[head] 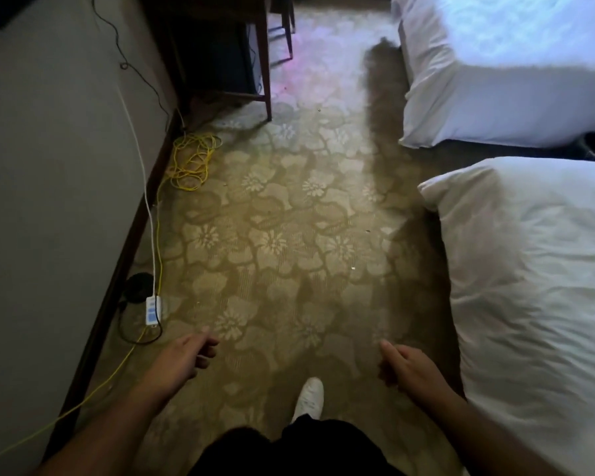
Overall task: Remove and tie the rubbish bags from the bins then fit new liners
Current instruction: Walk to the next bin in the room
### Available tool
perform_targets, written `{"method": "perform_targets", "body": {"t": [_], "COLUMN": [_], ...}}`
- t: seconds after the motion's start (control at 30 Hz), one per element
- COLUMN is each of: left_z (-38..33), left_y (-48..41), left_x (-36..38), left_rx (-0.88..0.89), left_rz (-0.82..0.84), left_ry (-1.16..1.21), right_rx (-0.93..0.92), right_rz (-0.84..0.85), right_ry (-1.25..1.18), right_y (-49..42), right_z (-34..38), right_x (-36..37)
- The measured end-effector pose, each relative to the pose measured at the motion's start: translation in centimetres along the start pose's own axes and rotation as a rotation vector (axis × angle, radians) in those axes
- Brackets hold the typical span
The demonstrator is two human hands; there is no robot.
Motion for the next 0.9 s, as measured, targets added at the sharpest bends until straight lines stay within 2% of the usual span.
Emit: {"method": "perform_targets", "body": {"t": [0.27, 0.37, 0.63, 0.9], "left_z": [-5.6, -8.3, -19.4, -30.0], "left_y": [-10.3, -15.5, -32.0, -45.8], "left_x": [-1.5, -1.6, -2.3, -1.9], "left_rx": [-0.100, -0.119, -0.094, -0.071], "left_rz": [-0.061, -0.055, 0.101, 0.236], "left_ry": [0.032, 0.029, -0.043, -0.131], "right_rx": [-0.035, 0.022, 0.084, 0.178], "right_rz": [0.030, 0.061, -0.005, -0.115], "right_ry": [0.030, -0.050, -0.173, -0.347], "right_y": [-8.9, -12.0, -19.8, -28.0], "right_z": [11.1, 15.1, 26.6, 32.6], "right_x": [-4.1, -6.0, -11.4, -17.9]}}
Point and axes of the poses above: each hand's wrist, its own y-axis away from the middle knuckle, its own x-axis out of the palm, z = x × y, the point moved 1 cm from there along -y, towards the middle knuckle, and after that the axes turned 11 degrees about x, right-handed, at the moved point
